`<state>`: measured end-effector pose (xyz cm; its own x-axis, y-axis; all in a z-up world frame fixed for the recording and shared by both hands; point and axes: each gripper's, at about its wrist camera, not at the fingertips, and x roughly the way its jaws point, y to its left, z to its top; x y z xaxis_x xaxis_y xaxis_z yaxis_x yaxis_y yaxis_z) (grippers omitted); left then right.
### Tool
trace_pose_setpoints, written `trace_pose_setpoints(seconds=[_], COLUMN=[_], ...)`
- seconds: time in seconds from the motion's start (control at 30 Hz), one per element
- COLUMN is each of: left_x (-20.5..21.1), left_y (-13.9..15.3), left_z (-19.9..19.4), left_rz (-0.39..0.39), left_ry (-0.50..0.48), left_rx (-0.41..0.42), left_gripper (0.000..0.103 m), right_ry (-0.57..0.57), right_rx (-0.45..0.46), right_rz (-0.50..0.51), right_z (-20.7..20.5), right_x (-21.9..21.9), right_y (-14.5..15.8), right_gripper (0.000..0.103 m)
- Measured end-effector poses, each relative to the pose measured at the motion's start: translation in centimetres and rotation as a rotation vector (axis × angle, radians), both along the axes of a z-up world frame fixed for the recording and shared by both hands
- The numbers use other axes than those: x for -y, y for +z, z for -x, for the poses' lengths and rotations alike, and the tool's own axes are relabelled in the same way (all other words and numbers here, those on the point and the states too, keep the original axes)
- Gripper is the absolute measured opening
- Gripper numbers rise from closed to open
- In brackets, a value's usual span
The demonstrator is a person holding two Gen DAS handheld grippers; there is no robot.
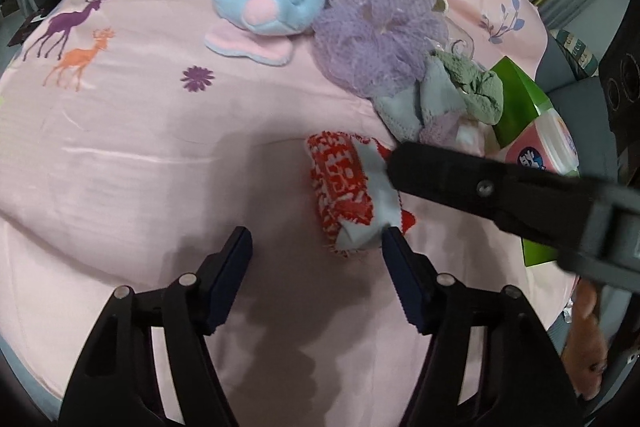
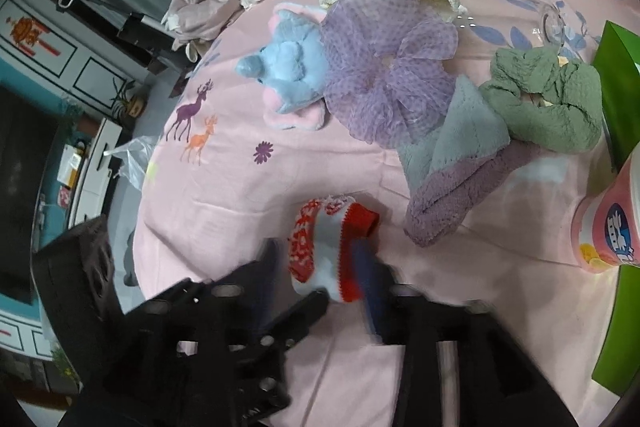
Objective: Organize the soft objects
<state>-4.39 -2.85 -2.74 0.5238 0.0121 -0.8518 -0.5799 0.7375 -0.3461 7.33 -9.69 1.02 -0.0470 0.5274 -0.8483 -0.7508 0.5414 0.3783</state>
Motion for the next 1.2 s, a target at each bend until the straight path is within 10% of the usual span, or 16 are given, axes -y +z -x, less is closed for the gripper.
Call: trace_pose_setpoints(seconds=[0.33, 0.5, 0.87, 1.2], left_x=[0.1, 0.2, 2.1, 1.4], left_y=[-0.5, -0.6, 2.9, 0.8], left_z=[-0.7, -1.2, -1.8, -2.2], left_rz=[0.044, 0.077, 0.015, 0.049], left_ry=[-0.018, -0.044, -0.122, -0.081], left_rx=[0.011, 0.037, 0.171, 0.082], left_gripper=[0.057, 0.032, 0.024, 0.024], right_ry=[0.021, 0.015, 0.095, 0.019], right_rx=[-0.067, -0.077, -0.091, -0.014], right_rz=[0.021, 0.043, -0.092, -0.059], right_z=[0.0, -0.3, 1.2, -0.4], right_x=[-0.8, -1.2, -0.8, 0.4], right_y=[-2.2, -3.3, 0.2, 0.9], right_gripper=[0.055, 0.030, 0.017, 0.017])
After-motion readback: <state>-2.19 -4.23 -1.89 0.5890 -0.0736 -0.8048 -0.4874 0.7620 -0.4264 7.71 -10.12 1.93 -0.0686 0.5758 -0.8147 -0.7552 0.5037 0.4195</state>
